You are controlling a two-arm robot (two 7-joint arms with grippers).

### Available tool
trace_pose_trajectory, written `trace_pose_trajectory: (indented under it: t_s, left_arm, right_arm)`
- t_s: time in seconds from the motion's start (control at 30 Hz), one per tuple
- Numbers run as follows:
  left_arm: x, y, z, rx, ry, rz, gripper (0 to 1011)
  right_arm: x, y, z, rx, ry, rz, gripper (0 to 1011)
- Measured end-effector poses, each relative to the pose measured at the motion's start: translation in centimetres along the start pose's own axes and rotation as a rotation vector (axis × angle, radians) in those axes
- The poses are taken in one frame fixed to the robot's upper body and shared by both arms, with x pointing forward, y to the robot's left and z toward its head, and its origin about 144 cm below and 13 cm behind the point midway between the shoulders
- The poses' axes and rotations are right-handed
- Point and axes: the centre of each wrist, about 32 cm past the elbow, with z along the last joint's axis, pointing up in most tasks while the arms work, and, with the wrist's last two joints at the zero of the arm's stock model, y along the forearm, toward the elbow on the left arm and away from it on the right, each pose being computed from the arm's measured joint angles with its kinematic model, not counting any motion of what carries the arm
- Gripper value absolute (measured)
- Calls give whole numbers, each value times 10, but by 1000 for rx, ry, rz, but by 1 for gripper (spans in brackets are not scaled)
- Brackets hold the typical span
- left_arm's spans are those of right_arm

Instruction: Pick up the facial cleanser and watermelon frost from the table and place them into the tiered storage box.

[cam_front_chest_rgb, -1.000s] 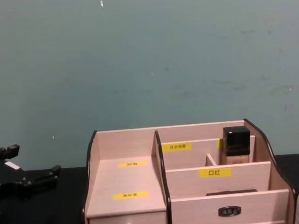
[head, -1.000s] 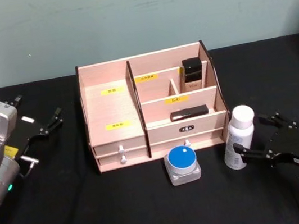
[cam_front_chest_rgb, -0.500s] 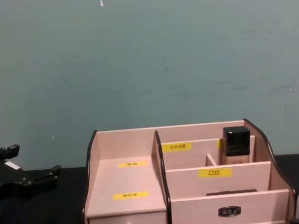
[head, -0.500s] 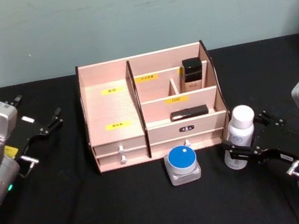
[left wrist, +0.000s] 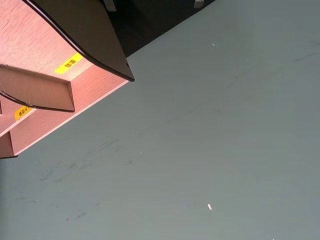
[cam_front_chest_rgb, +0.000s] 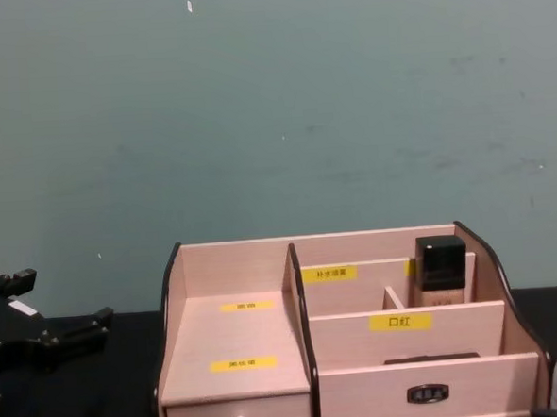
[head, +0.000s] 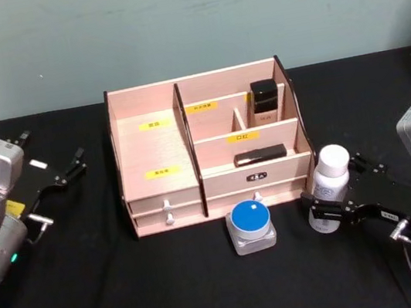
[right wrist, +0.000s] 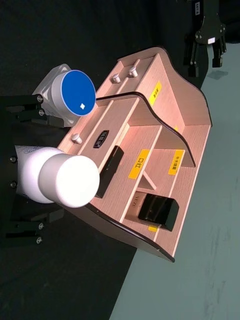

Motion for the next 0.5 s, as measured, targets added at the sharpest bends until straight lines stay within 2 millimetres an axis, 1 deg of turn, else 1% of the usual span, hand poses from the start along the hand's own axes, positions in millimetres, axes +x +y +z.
trace_pose_trajectory:
  t_s: [0.07,0.2,0.27,0.3,0.4,0.43,0.5]
  left_arm:
    - [0,0,0,0,0,0,1001]
    - [0,0,0,0,0,0,1001]
    - [0,0,0,0,0,0,1001]
    - [0,0,0,0,0,0,1001]
    - [0,0,0,0,0,0,1001]
    - [0,0,0,0,0,0,1001]
    - [0,0,0,0,0,0,1001]
  right_arm:
    - [0,0,0,0,0,0,999]
    - [0,0,0,1,0,-1,927]
    - [0,0,0,1,-1,-1,868]
    - [0,0,0,1,-1,-1,860]
    - [0,0,0,1,-1,-1,763]
    - [0,0,0,1,-1,-1,707]
    - [0,0,0,1,-1,-2,678]
